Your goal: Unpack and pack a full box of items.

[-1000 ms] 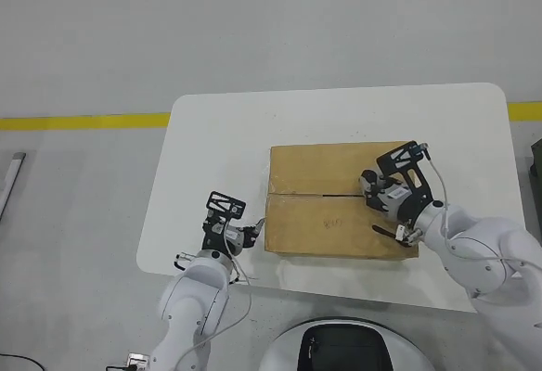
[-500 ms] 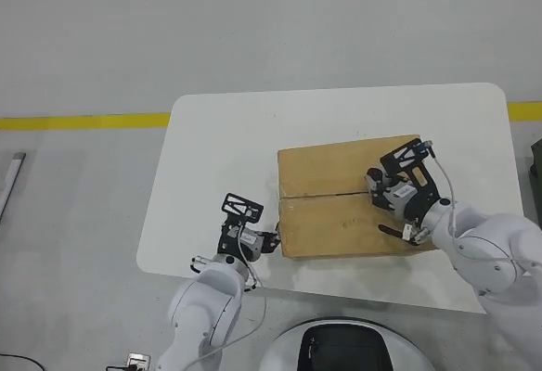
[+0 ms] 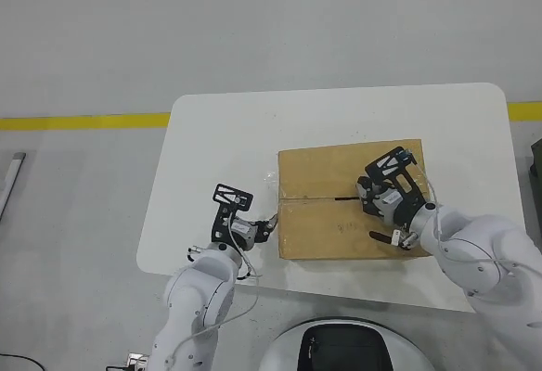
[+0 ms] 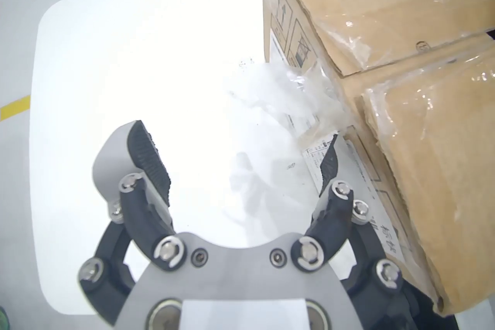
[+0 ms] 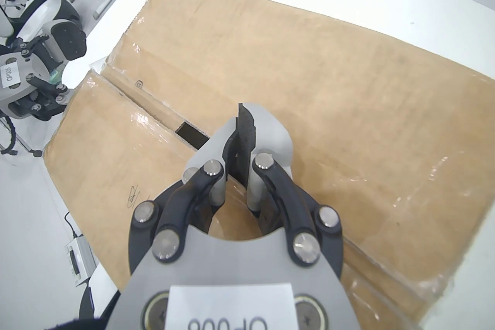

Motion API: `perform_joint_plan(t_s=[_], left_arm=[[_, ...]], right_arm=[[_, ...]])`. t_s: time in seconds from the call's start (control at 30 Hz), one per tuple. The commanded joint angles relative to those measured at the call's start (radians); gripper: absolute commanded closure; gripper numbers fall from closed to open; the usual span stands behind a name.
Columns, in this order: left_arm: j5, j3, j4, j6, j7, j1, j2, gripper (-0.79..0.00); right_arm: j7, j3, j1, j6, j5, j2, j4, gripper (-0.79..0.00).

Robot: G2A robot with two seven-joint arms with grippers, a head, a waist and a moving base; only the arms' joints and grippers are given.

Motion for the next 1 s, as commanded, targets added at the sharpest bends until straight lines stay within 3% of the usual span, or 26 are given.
perform_joint_plan(t_s=[0.0,0.17,0.3,0.37,0.4,0.47,0.53,0.97], left_arm=[[-0.005,-0.001,0.004,-0.016,0.000,-0.006,0.001,-0.785],[-0.009,0.005,0.018,-0.019,0.008,-0.022,0.002,-0.785],[-0.023,0.020,0.043,-0.015,0.016,-0.042,0.000,-0.656],[-0.033,0.028,0.053,-0.013,0.019,-0.054,-0.001,-0.372],[-0.035,0.033,0.057,-0.013,0.021,-0.059,-0.002,-0.345],[-0.041,0.039,0.065,-0.014,0.027,-0.068,-0.002,-0.215],[-0.050,0.043,0.072,-0.017,0.034,-0.074,-0.003,-0.009],[-0.047,0.058,0.083,-0.021,0.087,-0.083,-0.001,0.000]], right_arm=[[0.001,-0.004,0.003,0.000,-0.004,-0.001,0.003,0.000],[0.000,-0.010,0.008,0.003,-0.006,-0.003,0.010,0.000],[-0.004,-0.015,0.013,0.005,-0.006,-0.005,0.015,0.000],[-0.005,-0.018,0.017,0.006,-0.003,-0.006,0.018,0.000],[-0.005,-0.019,0.020,0.005,-0.002,-0.007,0.021,0.000],[-0.007,-0.022,0.024,0.005,-0.002,-0.008,0.026,0.000],[-0.007,-0.025,0.027,0.003,0.000,-0.009,0.032,0.000],[-0.008,-0.035,0.051,-0.010,0.007,-0.014,0.068,0.000]])
